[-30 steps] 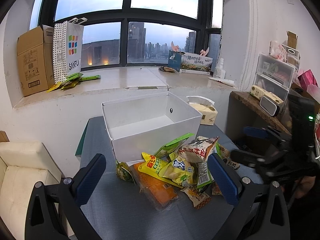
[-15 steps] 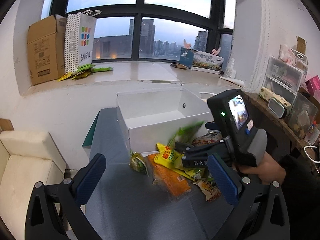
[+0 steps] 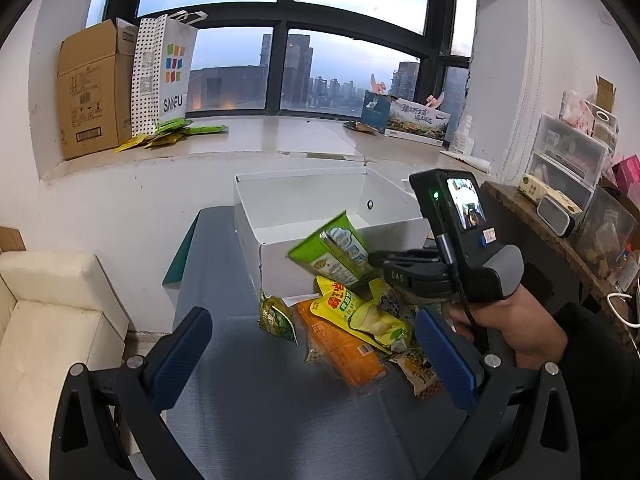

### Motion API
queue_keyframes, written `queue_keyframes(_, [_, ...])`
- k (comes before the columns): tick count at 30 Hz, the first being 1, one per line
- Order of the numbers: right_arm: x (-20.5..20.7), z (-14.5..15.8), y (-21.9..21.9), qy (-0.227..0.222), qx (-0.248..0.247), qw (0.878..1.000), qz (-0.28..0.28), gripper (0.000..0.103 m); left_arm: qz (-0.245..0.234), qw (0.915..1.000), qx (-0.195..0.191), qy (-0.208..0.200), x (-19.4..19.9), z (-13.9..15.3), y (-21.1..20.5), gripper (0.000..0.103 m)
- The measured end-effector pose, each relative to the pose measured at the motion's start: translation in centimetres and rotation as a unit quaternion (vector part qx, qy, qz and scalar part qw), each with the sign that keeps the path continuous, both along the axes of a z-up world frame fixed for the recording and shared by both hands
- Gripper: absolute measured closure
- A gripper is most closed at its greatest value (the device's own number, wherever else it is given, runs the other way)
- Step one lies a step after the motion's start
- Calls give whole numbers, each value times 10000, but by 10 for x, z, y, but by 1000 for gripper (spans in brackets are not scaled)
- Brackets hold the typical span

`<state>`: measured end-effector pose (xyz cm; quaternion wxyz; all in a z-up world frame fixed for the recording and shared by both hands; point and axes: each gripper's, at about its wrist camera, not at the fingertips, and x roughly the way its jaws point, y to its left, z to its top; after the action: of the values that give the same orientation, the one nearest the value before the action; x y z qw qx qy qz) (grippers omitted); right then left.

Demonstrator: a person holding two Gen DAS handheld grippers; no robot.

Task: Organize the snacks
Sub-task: 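Grasp a green snack bag with the right gripper and lift it, then drop the green bag in the box with right gripper while left drops a printed bag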

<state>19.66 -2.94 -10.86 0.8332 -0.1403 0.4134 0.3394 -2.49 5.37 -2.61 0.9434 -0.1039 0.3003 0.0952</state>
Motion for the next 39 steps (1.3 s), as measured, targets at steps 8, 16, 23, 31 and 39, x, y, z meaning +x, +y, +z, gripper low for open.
queue_keyframes(8, [-24,14,22,-958,-1,9954,-61,0,31,10000,-74,-25,-2,0,5,0])
queue_keyframes(16, [-52,-9,71,-2160,-1011,9711,-22,0,118,9998,-151,-52,-8,-4,11,0])
queue_keyframes(23, [-62,-34,81,-2795,-1313,9511,-41,34,161,9997,-180,-52,-10,-5,15,0])
queue_keyframes(31, [-69,24,34,-1988,10,9799,166,42,174,9997,-198,-9,-9,-8,17,0])
queue_keyframes(39, [-49,124,-113,-974,2447,9647,64,42,-434,9985,-280,166,29,-16,-9,0])
